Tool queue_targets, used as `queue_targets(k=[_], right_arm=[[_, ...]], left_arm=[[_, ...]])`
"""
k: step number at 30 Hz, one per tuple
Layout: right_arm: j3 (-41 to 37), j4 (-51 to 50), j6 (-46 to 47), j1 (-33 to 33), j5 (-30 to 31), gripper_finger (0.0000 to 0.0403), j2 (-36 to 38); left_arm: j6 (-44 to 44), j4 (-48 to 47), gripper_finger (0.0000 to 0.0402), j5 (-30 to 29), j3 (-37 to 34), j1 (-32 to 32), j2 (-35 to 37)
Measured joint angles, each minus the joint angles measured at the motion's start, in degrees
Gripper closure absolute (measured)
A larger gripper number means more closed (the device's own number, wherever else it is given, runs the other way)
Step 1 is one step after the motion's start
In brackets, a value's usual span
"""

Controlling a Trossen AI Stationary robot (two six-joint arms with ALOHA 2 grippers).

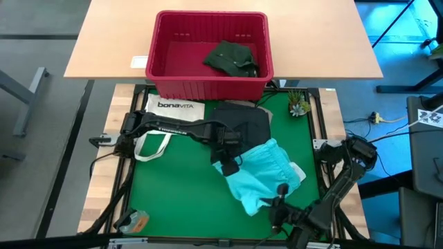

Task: Fold Laundry from Bin
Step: Fold the light blue shorts from the red laundry bin

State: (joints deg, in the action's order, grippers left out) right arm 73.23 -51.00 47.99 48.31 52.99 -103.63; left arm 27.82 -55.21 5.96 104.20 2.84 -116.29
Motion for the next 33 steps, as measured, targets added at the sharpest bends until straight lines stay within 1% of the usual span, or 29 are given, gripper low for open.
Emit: queue_targets(k=[4,7,11,16,20,22,27,30,33], right_arm=[[0.0,-9.9,10.1,2.1,-0.6,0.0397,0.0],[0.0,-15.4,16.9,3.1,-1.4,0.0392,0.0],[-0.2,-19.9,22.0,3.2,-6.2,0.038,-0.1],[-2.2,-20.8,22.7,3.1,-11.8,0.0387,-0.1],[-3.6,-21.1,22.9,3.1,-15.8,0.0393,-0.2],[-3.8,-21.7,22.6,3.1,-17.3,0.0391,-0.2],[-3.7,-22.3,22.2,3.0,-21.0,0.0369,-0.2],[-3.7,-22.7,22.2,3.0,-25.8,0.0359,-0.2],[-3.7,-22.6,22.1,3.0,-28.4,0.0354,-0.2]], left_arm=[[0.0,5.6,0.0401,0.0,0.0,-1.2,0.0],[0.0,10.3,0.0401,-0.1,0.0,-1.7,-0.3],[0.0,14.7,0.0401,-0.8,0.0,-1.8,-1.2],[0.0,21.1,0.0401,-0.8,0.1,-1.8,-3.5],[0.0,24.1,0.0398,-0.9,0.1,-1.9,-5.3],[0.0,23.1,0.0394,-1.1,-0.1,-2.1,-5.5],[-2.5,25.3,0.0386,-4.9,0.0,-2.5,-6.0],[-4.3,26.7,0.0384,-7.2,0.0,-2.3,-6.3],[-5.6,26.8,0.0381,-8.6,0.0,-2.0,-6.4]])
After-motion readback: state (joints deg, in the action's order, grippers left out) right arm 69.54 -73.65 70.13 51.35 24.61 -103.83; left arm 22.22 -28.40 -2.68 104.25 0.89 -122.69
